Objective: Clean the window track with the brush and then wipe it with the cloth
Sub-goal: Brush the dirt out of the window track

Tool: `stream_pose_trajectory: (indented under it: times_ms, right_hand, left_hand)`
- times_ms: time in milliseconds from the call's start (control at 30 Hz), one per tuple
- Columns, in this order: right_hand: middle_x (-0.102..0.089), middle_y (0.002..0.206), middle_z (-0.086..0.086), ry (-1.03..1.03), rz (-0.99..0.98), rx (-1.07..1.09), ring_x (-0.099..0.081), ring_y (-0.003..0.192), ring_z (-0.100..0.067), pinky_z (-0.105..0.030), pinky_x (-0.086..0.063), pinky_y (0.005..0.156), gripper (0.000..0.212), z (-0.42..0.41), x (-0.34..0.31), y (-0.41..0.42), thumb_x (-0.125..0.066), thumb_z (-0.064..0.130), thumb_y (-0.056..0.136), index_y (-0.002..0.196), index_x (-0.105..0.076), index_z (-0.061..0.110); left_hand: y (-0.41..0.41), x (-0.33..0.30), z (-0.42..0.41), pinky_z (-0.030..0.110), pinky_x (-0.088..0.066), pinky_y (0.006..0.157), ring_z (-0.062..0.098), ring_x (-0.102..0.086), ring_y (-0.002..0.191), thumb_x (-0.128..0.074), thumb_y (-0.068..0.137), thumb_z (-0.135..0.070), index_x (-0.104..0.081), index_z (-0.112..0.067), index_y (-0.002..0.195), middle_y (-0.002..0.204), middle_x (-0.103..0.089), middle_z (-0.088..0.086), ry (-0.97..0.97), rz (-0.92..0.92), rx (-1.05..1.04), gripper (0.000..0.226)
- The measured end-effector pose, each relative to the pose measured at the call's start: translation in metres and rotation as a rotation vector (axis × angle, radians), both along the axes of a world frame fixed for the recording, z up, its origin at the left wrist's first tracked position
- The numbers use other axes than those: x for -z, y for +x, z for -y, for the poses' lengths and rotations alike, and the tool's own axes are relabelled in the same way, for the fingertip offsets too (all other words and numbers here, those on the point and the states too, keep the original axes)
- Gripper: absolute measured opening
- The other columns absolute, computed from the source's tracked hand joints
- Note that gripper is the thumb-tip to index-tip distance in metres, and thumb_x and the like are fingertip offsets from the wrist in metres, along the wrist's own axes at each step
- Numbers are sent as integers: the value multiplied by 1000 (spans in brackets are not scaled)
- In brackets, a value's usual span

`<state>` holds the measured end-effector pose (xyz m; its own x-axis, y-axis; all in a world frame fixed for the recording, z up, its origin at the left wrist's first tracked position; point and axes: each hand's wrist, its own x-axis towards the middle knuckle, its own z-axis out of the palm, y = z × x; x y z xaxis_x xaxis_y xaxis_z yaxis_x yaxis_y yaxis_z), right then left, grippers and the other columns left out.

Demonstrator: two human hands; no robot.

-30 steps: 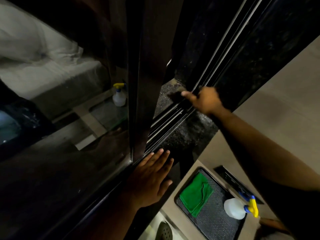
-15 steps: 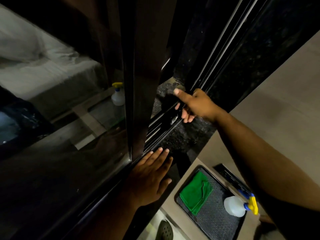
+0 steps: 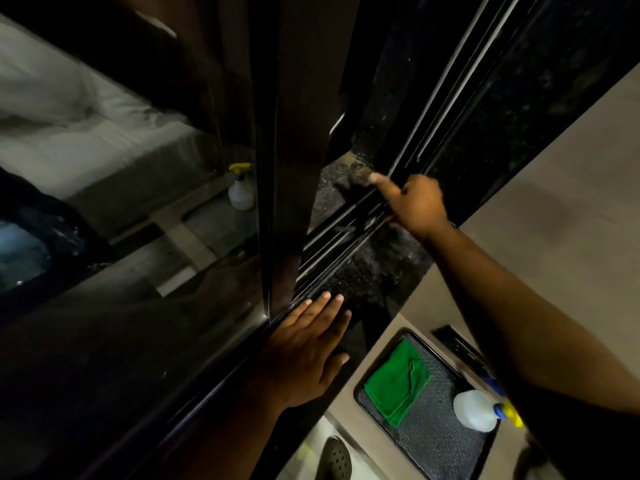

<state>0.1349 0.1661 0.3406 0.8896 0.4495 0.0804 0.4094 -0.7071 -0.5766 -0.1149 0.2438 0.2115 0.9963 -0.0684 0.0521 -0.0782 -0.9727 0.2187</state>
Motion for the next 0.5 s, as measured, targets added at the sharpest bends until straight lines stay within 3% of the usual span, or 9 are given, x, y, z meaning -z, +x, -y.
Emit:
stream_pose_trajectory:
  times_ms: [100, 167, 200, 267, 367, 500]
  right_hand:
    - [-47, 53, -6, -438, 395, -6, -60, 58, -34, -29, -30, 49, 67, 1, -15, 26, -44, 68, 86, 56, -48, 8]
    - [-45, 51, -1, -531, 426, -178, -60, 56, -28, -25, -27, 46, 65, -10, -13, 11, -41, 69, 86, 58, -53, 11]
    - [-43, 45, 3, -466, 386, -284, -56, 47, -19, -23, -26, 41, 63, -16, -8, -6, -43, 69, 86, 53, -49, 16]
    - [-47, 37, 2, -137, 82, -475, -51, 34, -5, -16, -31, 34, 54, -24, 7, -41, -54, 61, 87, 48, -49, 23]
    - [-63, 45, -10, 281, -568, -434, -59, 36, -18, -21, -42, 34, 54, -26, 7, -53, -58, 59, 85, 64, -70, 11]
    - [-63, 46, -11, 352, -609, -280, -60, 37, -22, -21, -44, 35, 57, -14, 6, -37, -58, 63, 82, 65, -72, 11]
  left_hand:
    - [0, 0, -1, 45, -22, 119, 25, -15, 149, -26, 98, -52, -23, -20, 152, 161, -18, 7, -5, -9, 5, 63]
    - [0, -1, -1, 46, -23, 118, 25, -16, 149, -27, 98, -51, -25, -19, 152, 161, -19, 7, -9, -6, 4, 63]
    - [0, -1, -1, 46, -24, 118, 25, -16, 149, -27, 98, -51, -26, -18, 152, 161, -20, 7, -12, -7, 4, 63]
    - [-1, -2, 0, 46, -25, 118, 25, -16, 149, -29, 98, -50, -28, -17, 151, 161, -21, 8, -10, -8, 4, 62]
    - [-1, -4, 0, 46, -27, 117, 26, -19, 148, -32, 97, -49, -31, -16, 150, 159, -25, 9, -8, -7, 2, 62]
    - [0, -6, 0, 46, -26, 117, 26, -19, 148, -31, 98, -49, -31, -17, 150, 160, -24, 8, -12, -8, 3, 62]
